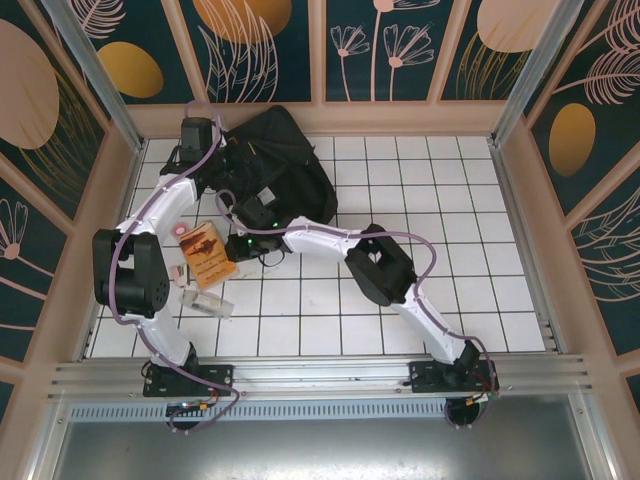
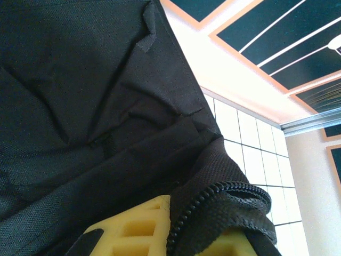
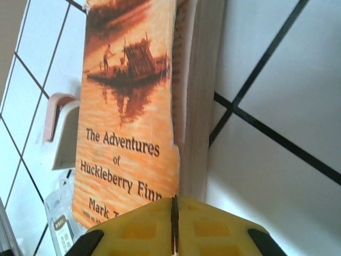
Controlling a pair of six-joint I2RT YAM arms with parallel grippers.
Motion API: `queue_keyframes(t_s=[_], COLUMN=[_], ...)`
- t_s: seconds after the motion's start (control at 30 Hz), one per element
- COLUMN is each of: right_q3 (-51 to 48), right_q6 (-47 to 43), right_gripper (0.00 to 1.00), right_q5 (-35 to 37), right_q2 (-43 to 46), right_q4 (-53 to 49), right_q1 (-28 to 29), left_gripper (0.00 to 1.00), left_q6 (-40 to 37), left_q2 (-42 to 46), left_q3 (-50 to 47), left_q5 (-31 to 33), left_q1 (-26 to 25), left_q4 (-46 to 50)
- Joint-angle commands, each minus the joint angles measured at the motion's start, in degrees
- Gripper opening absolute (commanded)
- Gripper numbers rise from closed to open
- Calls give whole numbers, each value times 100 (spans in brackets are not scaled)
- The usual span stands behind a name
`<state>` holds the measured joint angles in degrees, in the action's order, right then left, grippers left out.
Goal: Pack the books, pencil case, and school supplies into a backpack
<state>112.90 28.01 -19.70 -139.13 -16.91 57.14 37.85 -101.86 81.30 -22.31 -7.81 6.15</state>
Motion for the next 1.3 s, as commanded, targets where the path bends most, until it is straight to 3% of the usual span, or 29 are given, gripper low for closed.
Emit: queue_keyframes(t_s=[0.0, 0.2, 0.43, 0.63, 1.27], right_q3=[231, 310, 291, 48, -143], right_q6=[90, 99, 200, 89, 2], right_gripper=[11, 33, 32, 32, 35], right_q5=[-131, -44, -313, 407, 460], right_q2=[-282, -325, -195, 55, 262], right_q4=[-250, -307, -14, -241, -95], right_q1=[51, 60, 73, 73, 7], left_gripper=[0, 0, 0, 0, 0], left_q6=[105, 187, 172, 172, 168], left_q2=[127, 89, 109, 107, 68], left_q3=[9, 0, -24, -9, 25], left_q5=[-177, -296, -301, -301, -312], left_q1=[-10, -9, -10, -8, -1], left_q4=[-246, -307, -308, -308, -286])
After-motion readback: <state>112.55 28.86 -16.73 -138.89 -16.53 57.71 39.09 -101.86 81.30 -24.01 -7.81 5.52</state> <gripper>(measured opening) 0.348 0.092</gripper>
